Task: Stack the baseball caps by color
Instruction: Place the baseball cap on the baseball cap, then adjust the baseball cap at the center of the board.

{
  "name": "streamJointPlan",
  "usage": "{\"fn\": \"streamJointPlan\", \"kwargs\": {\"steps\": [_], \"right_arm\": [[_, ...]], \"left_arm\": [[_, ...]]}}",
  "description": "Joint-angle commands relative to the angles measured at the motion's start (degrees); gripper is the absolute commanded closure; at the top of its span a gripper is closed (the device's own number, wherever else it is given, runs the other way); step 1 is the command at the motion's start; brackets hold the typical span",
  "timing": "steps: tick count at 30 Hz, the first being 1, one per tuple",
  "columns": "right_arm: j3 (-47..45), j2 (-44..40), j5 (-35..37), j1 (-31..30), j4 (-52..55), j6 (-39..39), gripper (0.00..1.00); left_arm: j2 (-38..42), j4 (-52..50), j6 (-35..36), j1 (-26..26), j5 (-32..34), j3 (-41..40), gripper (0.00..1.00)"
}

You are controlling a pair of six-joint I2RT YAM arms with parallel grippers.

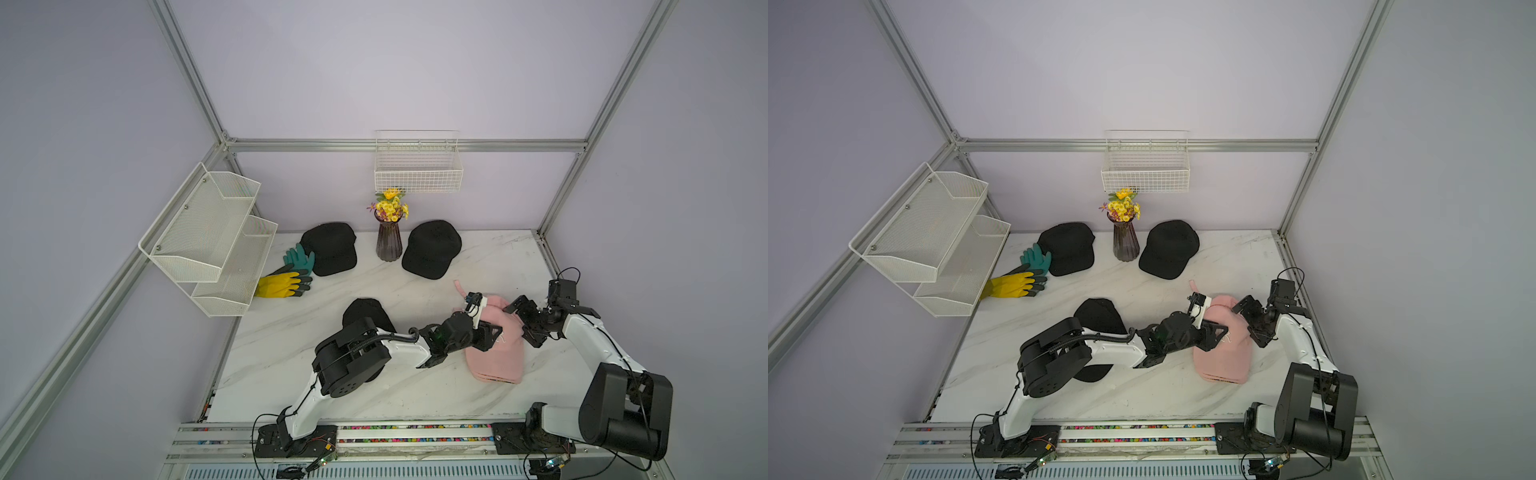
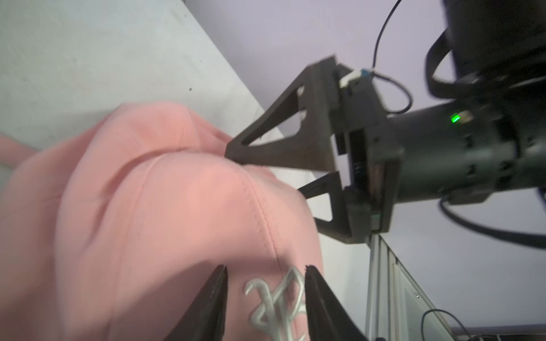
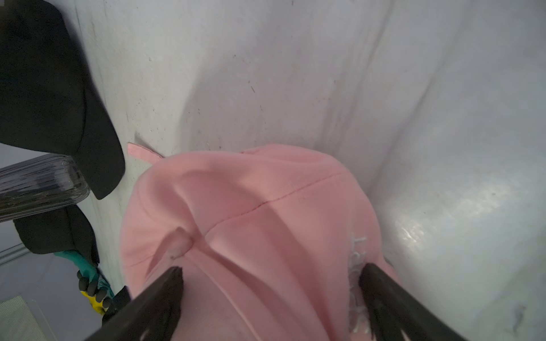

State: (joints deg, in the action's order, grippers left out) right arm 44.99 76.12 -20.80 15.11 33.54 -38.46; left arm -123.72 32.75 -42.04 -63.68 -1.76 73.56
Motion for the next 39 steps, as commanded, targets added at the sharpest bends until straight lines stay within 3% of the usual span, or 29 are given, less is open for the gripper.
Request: {"fn": "streamJointPlan", "kwargs": {"steps": [1, 6, 10, 16, 20, 22, 30, 39], "right_arm": [[-0.36, 1.40, -1.85, -0.08, -3.15, -0.65, 0.04], [3.17, -2.63, 1.15, -0.08, -1.22, -1.09, 0.04], [8.32, -8.81, 3.14, -0.25, 1.06, -0.17, 0.04], [15.38, -13.85, 4.66, -5.46, 5.36, 3.28, 0.04], [18.36, -15.97, 11.52, -18.57, 6.02, 2.04, 0.04], [18.94, -15.70, 13.64, -25.25, 5.84, -0.10, 0.04], [18.77, -8.84, 23.92, -53.27, 1.82, -5.98, 0.04], [19.14, 6.64, 28.45, -73.65, -5.40, -9.67, 0.04]], "left_arm": [[-2.17, 0.90, -2.35, -2.10, -1.67, -0.94, 0.55], [-1.06, 0.37, 0.78, -2.53, -1.15, -0.26, 0.51], [4.86, -1.59, 6.29, -1.64, 0.89, -0.54, 0.29], [17.47, -7.49, 11.08, 1.70, 4.40, -3.69, 0.15], [28.03, -15.96, 15.74, 3.78, 9.10, -7.10, 0.09], [33.96, -20.24, 16.85, 5.48, 10.45, -9.40, 0.00], [61.26, -39.76, 14.63, 15.50, 20.13, -22.01, 0.00], [82.54, -61.24, 9.23, 23.50, 27.75, -29.52, 0.00]]}}
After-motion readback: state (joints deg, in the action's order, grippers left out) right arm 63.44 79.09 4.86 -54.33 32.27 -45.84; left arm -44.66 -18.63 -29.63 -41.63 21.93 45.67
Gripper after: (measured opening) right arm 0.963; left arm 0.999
